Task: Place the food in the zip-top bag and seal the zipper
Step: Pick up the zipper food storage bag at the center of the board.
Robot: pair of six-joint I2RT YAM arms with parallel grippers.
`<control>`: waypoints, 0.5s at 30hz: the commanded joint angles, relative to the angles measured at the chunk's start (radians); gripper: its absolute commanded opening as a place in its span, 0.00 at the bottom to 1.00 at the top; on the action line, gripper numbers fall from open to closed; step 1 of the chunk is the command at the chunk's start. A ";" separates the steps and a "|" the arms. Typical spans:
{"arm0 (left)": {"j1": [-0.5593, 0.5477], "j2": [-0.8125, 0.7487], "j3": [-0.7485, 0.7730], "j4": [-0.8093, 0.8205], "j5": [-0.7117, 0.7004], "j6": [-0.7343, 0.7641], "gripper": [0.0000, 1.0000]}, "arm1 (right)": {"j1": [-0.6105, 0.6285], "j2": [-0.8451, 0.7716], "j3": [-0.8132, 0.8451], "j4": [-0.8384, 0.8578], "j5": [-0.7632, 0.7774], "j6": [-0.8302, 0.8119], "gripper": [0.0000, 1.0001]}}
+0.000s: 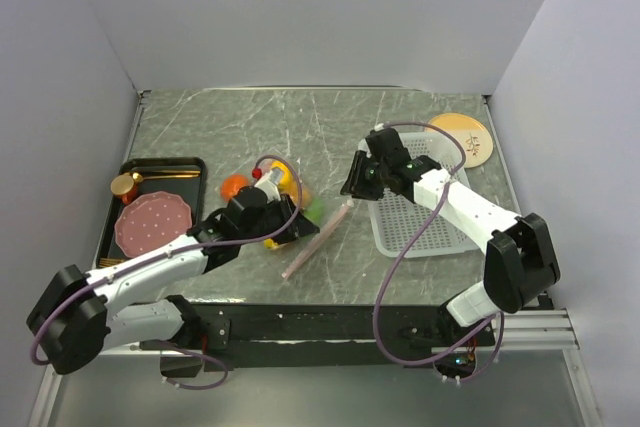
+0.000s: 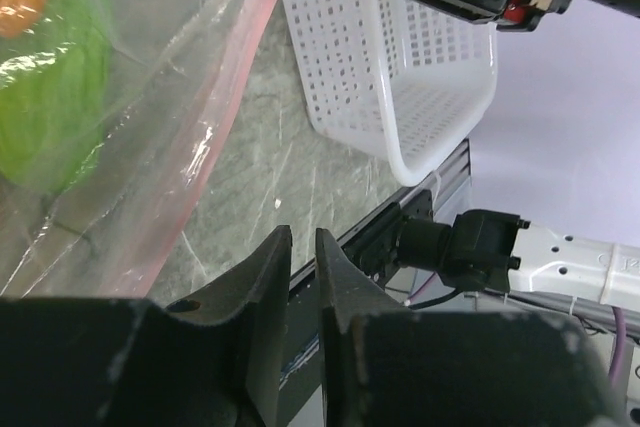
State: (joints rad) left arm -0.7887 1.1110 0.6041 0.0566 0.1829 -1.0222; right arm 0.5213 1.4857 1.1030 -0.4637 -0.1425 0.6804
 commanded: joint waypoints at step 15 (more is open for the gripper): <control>-0.021 0.323 0.072 0.032 -0.026 0.066 0.13 | 0.009 -0.117 -0.069 0.034 -0.006 0.038 0.42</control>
State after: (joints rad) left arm -0.7967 1.3567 0.6117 0.0849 0.1665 -0.9985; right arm 0.5213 1.4094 1.0710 -0.4568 -0.1432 0.6933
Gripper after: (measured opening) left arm 0.145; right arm 0.416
